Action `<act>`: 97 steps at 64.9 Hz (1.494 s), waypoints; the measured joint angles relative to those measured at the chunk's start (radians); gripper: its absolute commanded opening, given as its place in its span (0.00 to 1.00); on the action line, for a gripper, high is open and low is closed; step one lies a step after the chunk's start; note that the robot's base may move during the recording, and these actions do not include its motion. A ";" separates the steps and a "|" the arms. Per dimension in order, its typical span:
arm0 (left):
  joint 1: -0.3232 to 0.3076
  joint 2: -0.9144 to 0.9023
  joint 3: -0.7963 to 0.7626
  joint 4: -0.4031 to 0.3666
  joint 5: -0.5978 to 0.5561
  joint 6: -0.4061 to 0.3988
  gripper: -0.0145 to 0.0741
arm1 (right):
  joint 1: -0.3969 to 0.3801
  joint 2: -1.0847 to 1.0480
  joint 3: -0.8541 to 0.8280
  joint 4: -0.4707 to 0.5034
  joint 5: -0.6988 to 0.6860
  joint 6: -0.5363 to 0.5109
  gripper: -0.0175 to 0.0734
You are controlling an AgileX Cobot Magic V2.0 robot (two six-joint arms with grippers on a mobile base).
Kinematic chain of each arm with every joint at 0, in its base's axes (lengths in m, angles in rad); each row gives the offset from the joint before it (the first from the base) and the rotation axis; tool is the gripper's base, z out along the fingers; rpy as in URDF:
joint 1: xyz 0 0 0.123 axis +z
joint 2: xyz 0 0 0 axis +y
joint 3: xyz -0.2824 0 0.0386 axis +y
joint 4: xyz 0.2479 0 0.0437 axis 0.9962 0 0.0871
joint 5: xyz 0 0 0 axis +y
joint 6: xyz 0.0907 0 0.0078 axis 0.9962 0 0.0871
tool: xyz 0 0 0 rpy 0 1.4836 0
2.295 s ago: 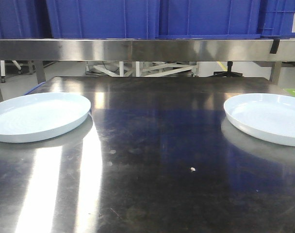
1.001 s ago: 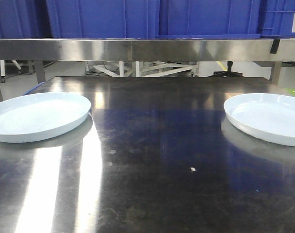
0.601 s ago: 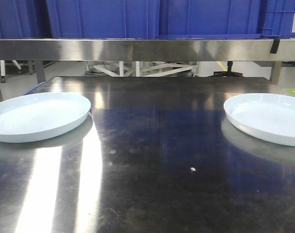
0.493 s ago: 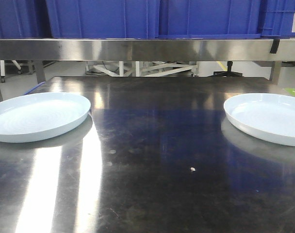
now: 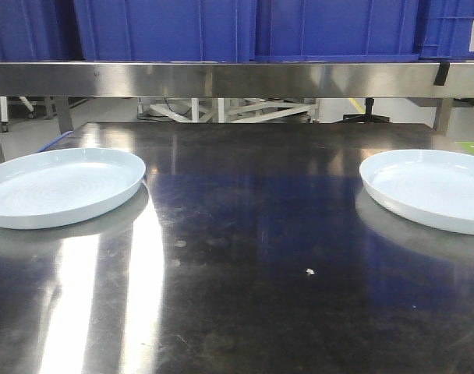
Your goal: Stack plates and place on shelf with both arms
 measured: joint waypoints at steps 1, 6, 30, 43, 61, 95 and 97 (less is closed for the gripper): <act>0.002 0.013 -0.019 0.000 0.002 0.000 0.29 | 0.000 0.000 0.000 0.000 0.000 0.000 0.24; 0.012 0.080 -0.081 0.000 0.031 0.000 0.37 | 0.000 0.000 0.000 0.000 0.000 0.000 0.24; 0.066 0.324 -0.326 0.004 0.119 0.000 0.58 | 0.000 0.000 0.000 0.000 0.000 0.000 0.24; 0.064 0.441 -0.430 0.003 0.198 0.000 0.58 | 0.000 0.000 0.000 0.000 0.000 0.000 0.24; 0.047 0.491 -0.460 0.000 0.232 0.000 0.58 | 0.000 0.000 0.000 0.000 0.000 0.000 0.24; 0.033 0.519 -0.460 -0.001 0.250 0.000 0.52 | 0.000 0.000 0.000 0.000 0.000 0.000 0.24; 0.033 0.519 -0.462 -0.001 0.253 0.000 0.50 | 0.000 0.000 0.000 0.000 0.000 0.000 0.24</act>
